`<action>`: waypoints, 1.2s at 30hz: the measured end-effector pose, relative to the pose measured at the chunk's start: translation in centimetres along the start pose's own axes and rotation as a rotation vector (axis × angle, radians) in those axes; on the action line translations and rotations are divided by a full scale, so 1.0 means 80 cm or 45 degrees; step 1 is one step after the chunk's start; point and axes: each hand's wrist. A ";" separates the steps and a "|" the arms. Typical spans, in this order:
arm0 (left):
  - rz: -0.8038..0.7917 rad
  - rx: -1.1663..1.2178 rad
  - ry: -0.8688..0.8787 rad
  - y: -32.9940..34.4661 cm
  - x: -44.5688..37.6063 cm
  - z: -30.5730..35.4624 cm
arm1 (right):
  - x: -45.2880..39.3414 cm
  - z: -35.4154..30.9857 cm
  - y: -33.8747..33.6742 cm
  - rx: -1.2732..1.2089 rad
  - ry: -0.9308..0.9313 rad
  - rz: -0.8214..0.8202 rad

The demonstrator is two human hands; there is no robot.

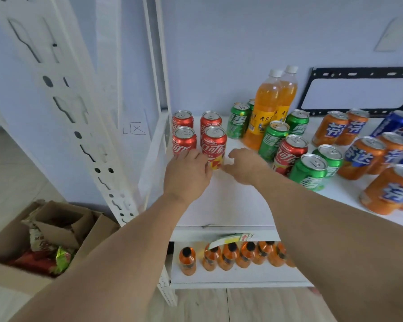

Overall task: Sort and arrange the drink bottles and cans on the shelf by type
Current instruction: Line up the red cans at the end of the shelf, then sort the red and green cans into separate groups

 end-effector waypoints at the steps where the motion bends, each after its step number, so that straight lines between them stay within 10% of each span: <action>1: -0.001 -0.018 0.053 -0.005 -0.002 0.006 | 0.009 0.004 -0.009 0.157 -0.036 0.018; 9: 0.124 -0.107 0.357 -0.039 0.003 0.069 | 0.088 0.049 -0.080 0.580 -0.267 0.332; 21: 0.136 -0.100 0.375 -0.069 0.008 0.186 | 0.158 0.167 -0.162 0.269 -0.267 0.525; 36: -0.354 0.847 -0.397 -0.009 -0.088 0.216 | 0.040 0.199 -0.185 -0.528 0.058 0.335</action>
Point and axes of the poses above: each hand's wrist, its own x-axis away from the middle knuckle, its own y-axis out of the palm, z = x × y, and after that the axes turned 13 degrees about -x, right-handed
